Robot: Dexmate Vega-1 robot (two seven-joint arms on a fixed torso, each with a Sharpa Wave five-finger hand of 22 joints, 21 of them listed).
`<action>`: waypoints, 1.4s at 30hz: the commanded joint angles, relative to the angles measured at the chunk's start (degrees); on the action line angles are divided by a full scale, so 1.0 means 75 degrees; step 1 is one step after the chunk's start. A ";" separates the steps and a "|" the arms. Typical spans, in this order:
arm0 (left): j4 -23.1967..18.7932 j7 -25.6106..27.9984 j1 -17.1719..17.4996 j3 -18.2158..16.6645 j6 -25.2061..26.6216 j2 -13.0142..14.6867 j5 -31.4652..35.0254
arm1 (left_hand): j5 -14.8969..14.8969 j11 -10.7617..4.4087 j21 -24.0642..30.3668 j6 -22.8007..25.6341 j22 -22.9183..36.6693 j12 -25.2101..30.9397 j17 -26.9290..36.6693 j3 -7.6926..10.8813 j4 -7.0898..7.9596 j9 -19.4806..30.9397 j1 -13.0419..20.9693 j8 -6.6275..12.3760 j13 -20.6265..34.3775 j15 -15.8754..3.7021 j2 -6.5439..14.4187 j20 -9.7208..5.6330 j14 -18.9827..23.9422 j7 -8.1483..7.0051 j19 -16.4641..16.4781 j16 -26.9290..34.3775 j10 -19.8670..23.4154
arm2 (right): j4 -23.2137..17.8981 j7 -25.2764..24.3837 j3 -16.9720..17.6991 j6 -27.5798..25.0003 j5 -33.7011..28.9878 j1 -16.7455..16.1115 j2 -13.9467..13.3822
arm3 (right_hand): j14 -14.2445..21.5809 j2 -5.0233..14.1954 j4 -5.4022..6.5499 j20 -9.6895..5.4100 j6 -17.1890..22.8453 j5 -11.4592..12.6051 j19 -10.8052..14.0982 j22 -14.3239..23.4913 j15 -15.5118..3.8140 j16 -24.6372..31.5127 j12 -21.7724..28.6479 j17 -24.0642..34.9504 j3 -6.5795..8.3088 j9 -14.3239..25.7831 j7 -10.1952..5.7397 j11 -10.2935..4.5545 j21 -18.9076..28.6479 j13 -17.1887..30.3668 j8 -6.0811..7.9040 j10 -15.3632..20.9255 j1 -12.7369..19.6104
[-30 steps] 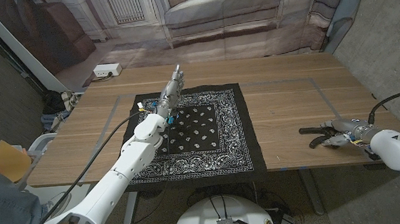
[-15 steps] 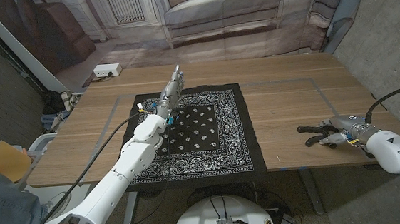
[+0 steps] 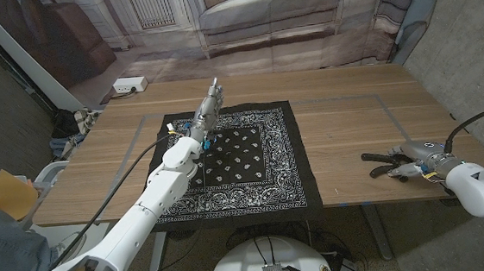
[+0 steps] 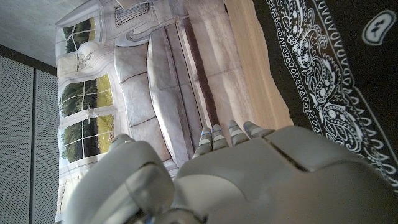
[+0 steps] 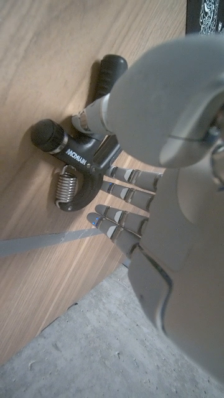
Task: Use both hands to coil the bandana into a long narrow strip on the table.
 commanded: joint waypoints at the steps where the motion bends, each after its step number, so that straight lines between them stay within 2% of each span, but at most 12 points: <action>1: -0.0133 0.0142 -0.0022 0.0013 0.0203 0.0004 0.0040 | -0.0026 -0.0019 0.0003 0.0000 0.0010 -0.0006 0.0018 -0.0070 0.0006 0.0020 -0.0003 -0.0007 0.0020 -0.0009 0.0047 0.0051 -0.0034 0.0012 -0.0051 -0.0008 0.0012 | -0.0414 0.0133 0.0679 0.0200 -0.0753 -0.0428 0.0447 | 0.0056 0.0354 -0.0003 -0.0222 0.0600 0.0020 0.0010 0.0029 -0.0442 0.0023 0.0024 0.0027 -0.0008 0.0074 -0.0517 0.0011 -0.0009 0.0032 0.0005 0.0054 0.0421; 17: -0.0516 0.0477 0.0128 -0.0005 0.0451 0.0113 0.0113 | -0.0028 -0.0005 0.0010 0.0052 0.0010 0.0003 0.0016 -0.0068 0.0005 0.0021 0.0030 0.0009 0.0019 0.0002 0.0104 0.0042 -0.0017 0.0037 -0.0041 -0.0002 0.0043 | -0.0716 0.0546 0.1029 0.0960 -0.1644 -0.0334 0.1074 | 0.0061 0.0361 0.0010 -0.0221 0.0618 0.0010 -0.0021 0.0032 -0.0438 -0.0005 -0.0003 0.0031 -0.0047 0.0073 -0.0518 -0.0001 -0.0044 0.0031 -0.0042 0.0067 0.0437; 22: -0.0882 0.0649 0.0143 0.0031 0.0886 0.0334 0.0224 | -0.0029 -0.0004 0.0010 0.0048 0.0010 0.0003 0.0016 -0.0068 0.0005 0.0021 0.0039 0.0006 0.0019 0.0006 0.0116 0.0038 -0.0021 0.0033 -0.0041 -0.0004 0.0044 | -0.0724 0.0603 0.1085 0.1359 -0.1808 -0.0245 0.1213 | 0.0067 0.0362 0.0014 -0.0214 0.0627 0.0007 -0.0046 0.0032 -0.0432 -0.0011 -0.0010 0.0032 -0.0059 0.0073 -0.0518 0.0007 -0.0060 0.0031 -0.0054 0.0073 0.0439; 27: -0.1317 0.0897 0.0276 -0.0010 0.1144 0.0544 0.0340 | -0.0031 -0.0011 0.0009 0.0046 0.0010 0.0003 0.0015 -0.0068 0.0003 0.0021 0.0048 0.0004 0.0019 0.0008 0.0129 0.0041 -0.0018 0.0038 -0.0046 -0.0003 0.0046 | -0.0742 0.0766 0.1054 0.1684 -0.1958 -0.0030 0.1192 | 0.0061 0.0365 0.0015 -0.0215 0.0638 0.0006 -0.0062 0.0033 -0.0418 -0.0024 -0.0019 0.0032 -0.0071 0.0073 -0.0518 0.0016 -0.0075 0.0031 -0.0069 0.0079 0.0448; 32: -0.1304 0.0747 0.0315 -0.0052 0.0967 0.0622 0.0309 | -0.0033 -0.0006 0.0011 0.0042 0.0009 0.0003 0.0015 -0.0070 0.0002 0.0021 0.0058 0.0001 0.0019 0.0006 0.0140 0.0037 -0.0018 0.0036 -0.0042 -0.0004 0.0050 | -0.0894 0.0844 0.0639 0.1690 -0.2083 0.0390 0.1073 | 0.0063 0.0371 0.0020 -0.0214 0.0649 0.0004 -0.0084 0.0033 -0.0420 -0.0033 -0.0034 0.0033 -0.0084 0.0073 -0.0518 0.0019 -0.0093 0.0031 -0.0085 0.0071 0.0454; 42: -0.1272 0.0202 0.0374 -0.0207 0.0655 0.0875 0.0097 | -0.0037 0.0001 0.0011 0.0046 0.0009 0.0005 0.0014 -0.0074 0.0000 0.0021 0.0075 0.0001 0.0019 0.0006 0.0159 0.0034 -0.0009 0.0038 -0.0045 -0.0001 0.0060 | -0.1385 0.0487 -0.0760 0.1364 -0.2379 0.1448 0.0594 | 0.0120 0.0379 0.0026 -0.0212 0.0666 0.0000 -0.0089 0.0034 -0.0449 -0.0030 -0.0049 0.0033 -0.0111 0.0074 -0.0518 0.0000 -0.0113 0.0031 -0.0120 0.0098 0.0466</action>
